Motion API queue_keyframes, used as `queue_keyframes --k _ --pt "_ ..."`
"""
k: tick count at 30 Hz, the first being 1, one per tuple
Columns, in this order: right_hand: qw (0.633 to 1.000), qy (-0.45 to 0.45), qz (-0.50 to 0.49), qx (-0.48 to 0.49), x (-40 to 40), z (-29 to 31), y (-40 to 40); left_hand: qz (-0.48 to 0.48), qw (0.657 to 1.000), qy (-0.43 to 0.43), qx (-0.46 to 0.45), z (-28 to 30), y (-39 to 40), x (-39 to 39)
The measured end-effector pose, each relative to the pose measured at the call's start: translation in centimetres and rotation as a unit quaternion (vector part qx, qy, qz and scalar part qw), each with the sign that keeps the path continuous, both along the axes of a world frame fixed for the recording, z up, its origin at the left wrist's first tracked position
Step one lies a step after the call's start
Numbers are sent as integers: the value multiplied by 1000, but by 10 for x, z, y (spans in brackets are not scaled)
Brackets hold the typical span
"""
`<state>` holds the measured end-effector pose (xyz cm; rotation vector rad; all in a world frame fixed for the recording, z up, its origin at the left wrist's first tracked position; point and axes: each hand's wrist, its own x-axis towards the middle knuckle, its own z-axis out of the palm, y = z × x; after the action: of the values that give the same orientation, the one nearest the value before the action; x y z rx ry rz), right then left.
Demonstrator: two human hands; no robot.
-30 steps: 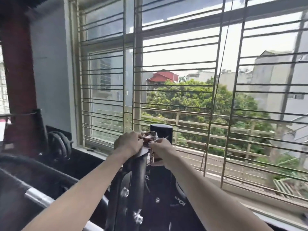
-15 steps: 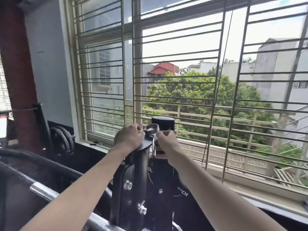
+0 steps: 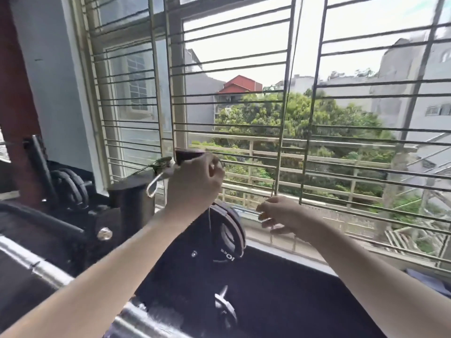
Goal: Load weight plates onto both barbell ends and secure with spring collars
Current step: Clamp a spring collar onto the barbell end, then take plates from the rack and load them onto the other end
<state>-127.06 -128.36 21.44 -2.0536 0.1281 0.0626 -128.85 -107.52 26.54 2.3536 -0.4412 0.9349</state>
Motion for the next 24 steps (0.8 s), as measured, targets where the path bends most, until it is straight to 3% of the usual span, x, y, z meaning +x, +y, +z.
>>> queue_keyframes --k 4,10,12,20,24 --pt "999 6 35 30 -13 -19 -74 1 977 200 70 -25 -84 1" --pt "994 53 53 80 -15 -45 -163 59 939 324 97 -56 -165 18" --pt "990 71 63 105 -9 -56 -183 71 917 364 149 -64 -177 21" --pt "960 169 85 208 52 -110 -214 199 840 420 281 -77 -187 47" --pt "935 217 82 269 110 -142 -215 247 832 409 283 -92 -189 84"
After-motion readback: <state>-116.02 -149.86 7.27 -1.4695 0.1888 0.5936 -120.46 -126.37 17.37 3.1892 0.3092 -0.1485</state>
